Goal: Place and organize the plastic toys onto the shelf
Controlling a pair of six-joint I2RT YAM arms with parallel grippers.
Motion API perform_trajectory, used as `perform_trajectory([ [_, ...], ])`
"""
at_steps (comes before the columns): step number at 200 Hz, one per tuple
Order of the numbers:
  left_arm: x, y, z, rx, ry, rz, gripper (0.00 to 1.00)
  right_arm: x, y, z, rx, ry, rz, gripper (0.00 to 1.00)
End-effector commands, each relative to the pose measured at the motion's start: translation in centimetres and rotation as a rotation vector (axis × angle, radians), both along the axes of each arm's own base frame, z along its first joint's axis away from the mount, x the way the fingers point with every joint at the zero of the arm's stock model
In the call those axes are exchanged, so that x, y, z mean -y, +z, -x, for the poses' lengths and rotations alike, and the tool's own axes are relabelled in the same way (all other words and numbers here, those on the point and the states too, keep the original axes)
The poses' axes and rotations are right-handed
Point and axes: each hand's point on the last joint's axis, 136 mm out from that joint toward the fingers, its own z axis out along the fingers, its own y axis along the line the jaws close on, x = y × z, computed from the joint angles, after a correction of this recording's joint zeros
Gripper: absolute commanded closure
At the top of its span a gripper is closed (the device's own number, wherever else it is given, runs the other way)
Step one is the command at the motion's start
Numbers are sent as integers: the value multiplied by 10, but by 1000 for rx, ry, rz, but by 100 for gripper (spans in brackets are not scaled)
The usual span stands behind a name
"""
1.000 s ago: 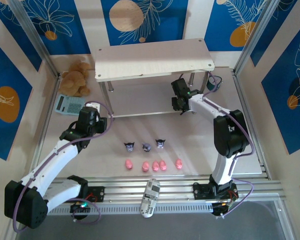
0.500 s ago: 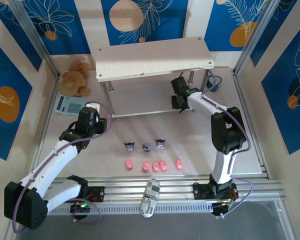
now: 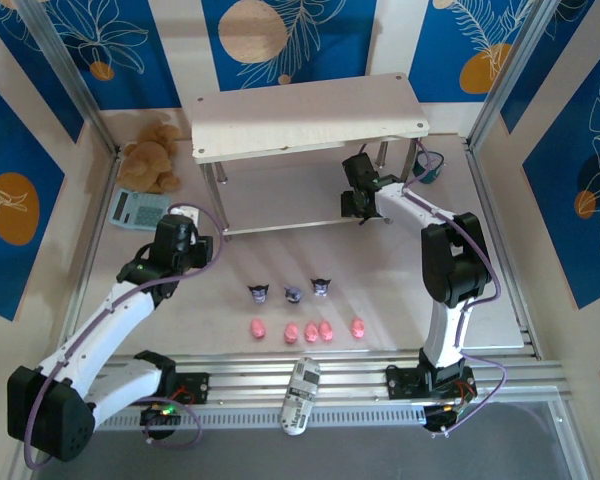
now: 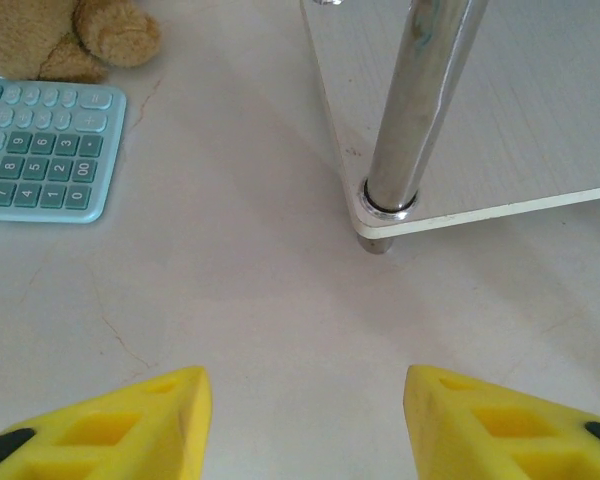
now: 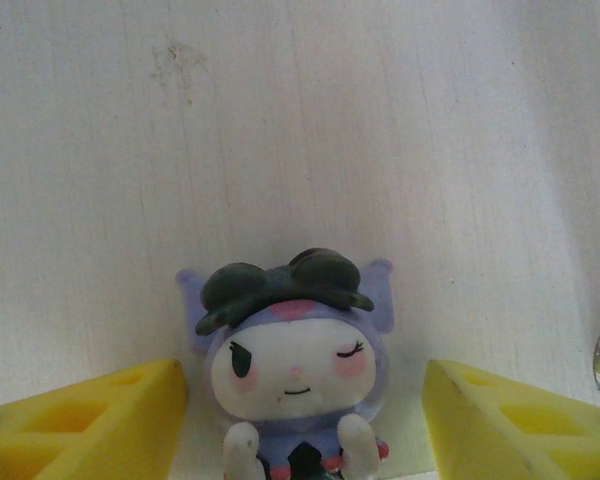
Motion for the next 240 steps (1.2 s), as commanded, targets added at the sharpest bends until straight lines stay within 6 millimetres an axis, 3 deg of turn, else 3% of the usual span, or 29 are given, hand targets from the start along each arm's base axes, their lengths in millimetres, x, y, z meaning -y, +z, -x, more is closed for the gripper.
perform_trajectory([
  [1,-3,14,0,21,0,9,46,5,8,3,8,-36,-38,33],
  [53,2,8,6,-5,-24,34,48,10,36,26,71,-38,-81,29],
  [76,2,7,8,-5,-19,45,49,8,42,30,70,-15,-91,41],
  [112,4,10,9,6,-24,58,50,6,36,37,31,-19,-98,43],
  [139,2,12,10,7,-24,50,50,5,28,41,7,-24,-112,67],
  [156,1,11,11,6,-21,47,50,4,26,40,-3,-25,-116,76],
  [188,1,9,11,3,-19,47,51,3,16,39,-41,-31,-119,82],
  [240,0,9,10,3,-17,37,50,1,4,38,-68,-36,-125,83],
])
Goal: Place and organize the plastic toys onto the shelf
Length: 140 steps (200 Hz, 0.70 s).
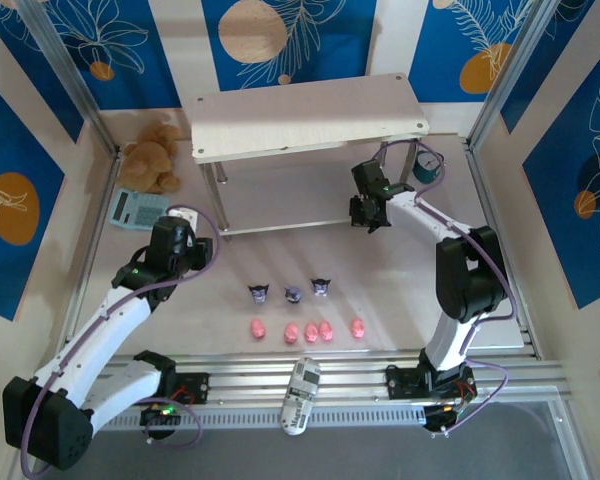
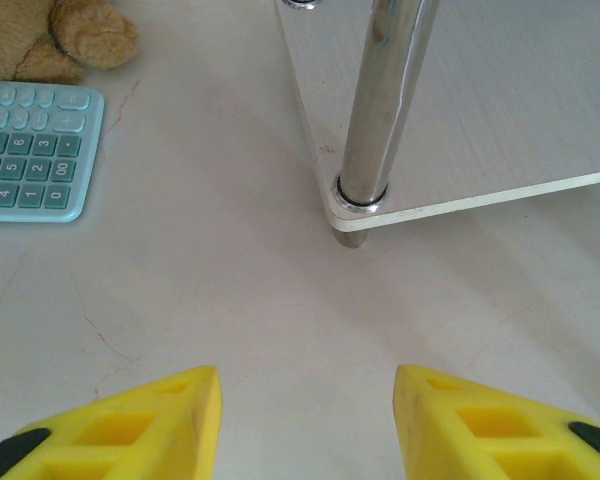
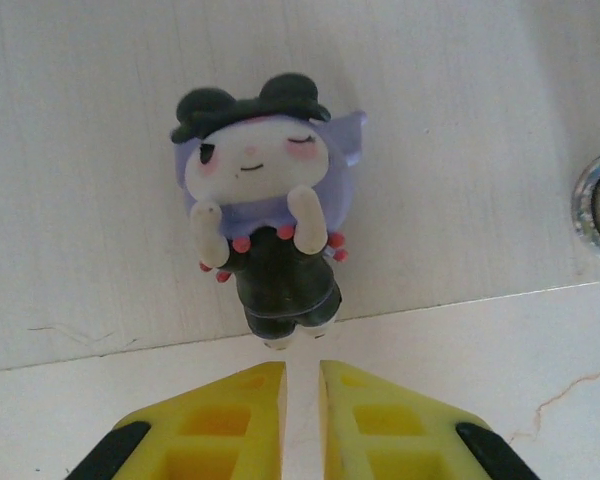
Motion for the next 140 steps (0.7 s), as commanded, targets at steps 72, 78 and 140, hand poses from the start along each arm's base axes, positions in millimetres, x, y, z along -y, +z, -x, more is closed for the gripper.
perform_trajectory([
  [72,-6,1,2,-2,17,-9,50,-3,-9,-14,-26,-11,-20,83],
  [78,-6,2,2,-1,17,-10,50,-2,-9,-15,-25,-15,-19,83],
  [140,-7,2,1,-4,17,-11,49,-5,-5,-14,-26,-8,-25,82],
])
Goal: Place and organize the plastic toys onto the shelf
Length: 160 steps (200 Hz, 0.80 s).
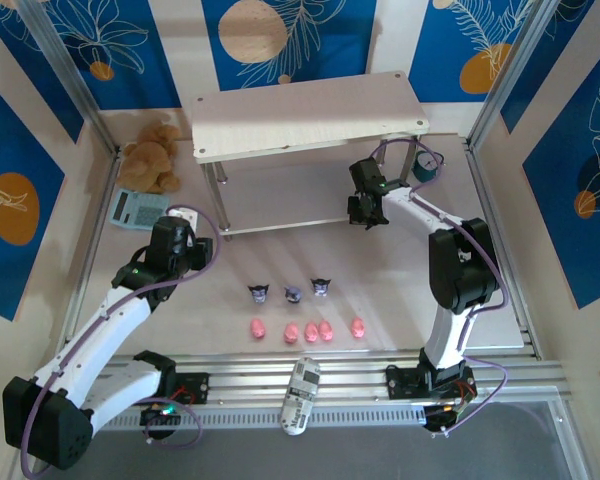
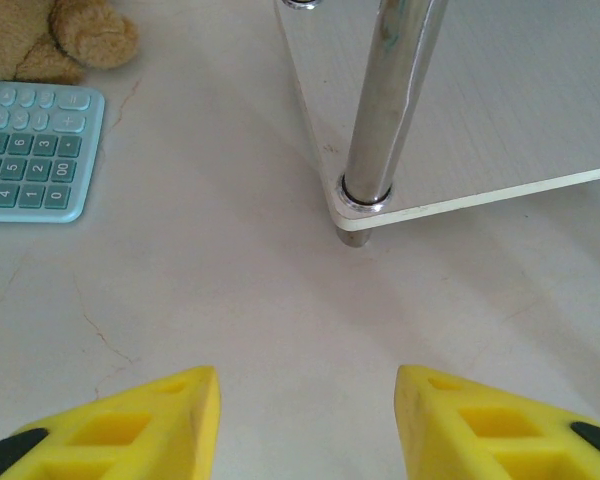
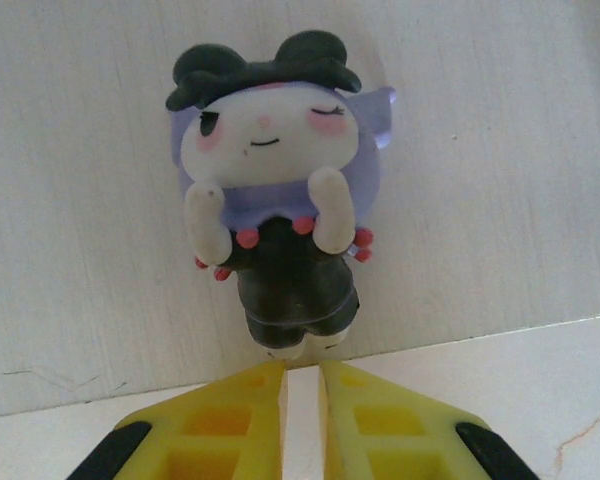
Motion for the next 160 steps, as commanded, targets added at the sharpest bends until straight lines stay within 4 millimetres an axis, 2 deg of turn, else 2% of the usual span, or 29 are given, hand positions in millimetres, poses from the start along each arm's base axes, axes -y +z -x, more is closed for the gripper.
perform_trajectory([
  [1,-6,2,1,-3,17,-9,49,-3,5,0,-11,-2,-28,81],
  [23,-5,1,3,-7,10,-9,48,-6,13,19,-5,21,-20,75],
  [39,-5,-4,5,-26,5,-14,49,-7,23,39,-2,48,-33,67],
  [65,-1,-17,11,-61,-6,12,50,-16,38,87,-37,120,-67,51],
  [91,0,-21,12,-71,-3,15,50,-30,47,139,-75,178,-75,45],
  [106,1,-22,11,-75,-9,14,50,-43,46,169,-114,203,-108,45],
  [125,5,-23,10,-83,-23,20,50,-60,41,197,-154,259,-150,42],
  [139,10,-24,10,-89,-44,39,50,-70,36,209,-154,318,-154,40],
  [160,23,-26,15,-109,-96,78,50,-68,27,217,-177,337,-134,39],
])
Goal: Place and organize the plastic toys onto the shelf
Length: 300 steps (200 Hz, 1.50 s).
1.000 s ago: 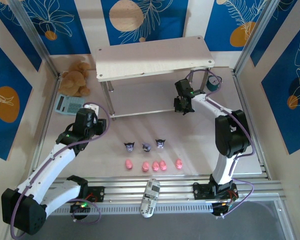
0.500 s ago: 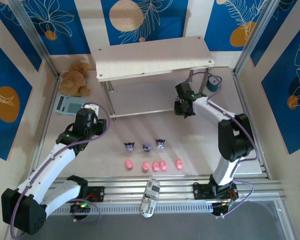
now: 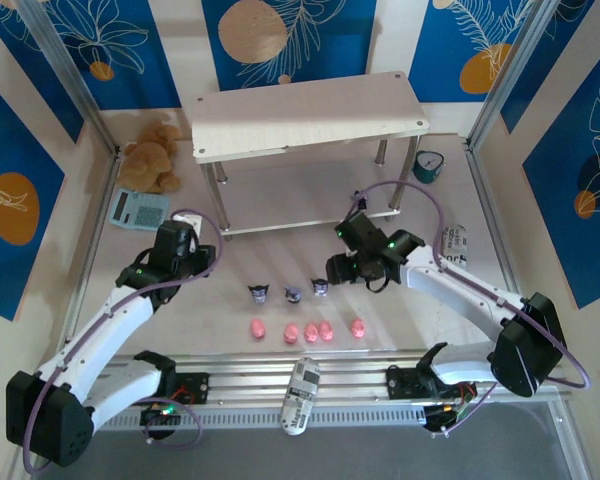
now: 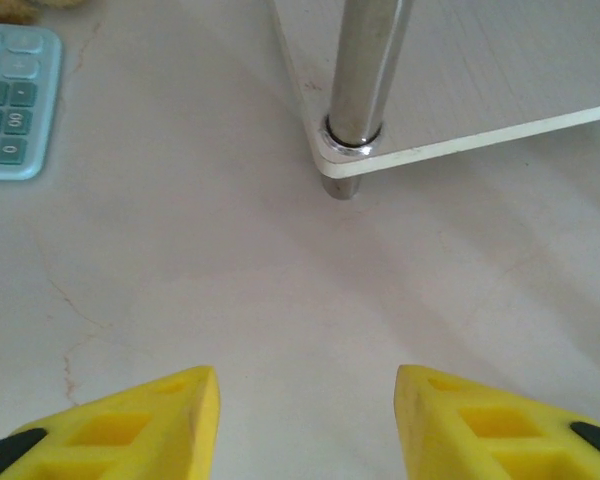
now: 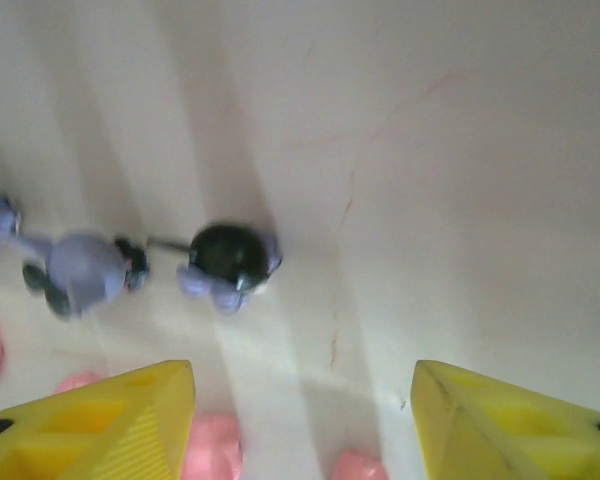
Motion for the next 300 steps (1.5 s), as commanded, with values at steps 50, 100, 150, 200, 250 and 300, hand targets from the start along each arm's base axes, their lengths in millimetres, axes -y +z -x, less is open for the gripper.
perform_trajectory([
  [50,78,-15,40,-103,-336,104,49,3,-8,18,-41,25,5,39],
  [100,103,-24,61,-105,-470,127,40,1,0,12,6,45,-14,39],
  [150,123,-29,73,-118,-579,213,31,7,13,7,57,35,-48,39],
  [200,129,-46,71,-179,-591,213,32,18,21,7,81,10,-85,39],
  [250,133,-56,64,-234,-584,181,33,27,28,5,108,-12,-120,39],
  [300,137,-55,57,-246,-598,153,32,33,30,5,115,-27,-135,39],
])
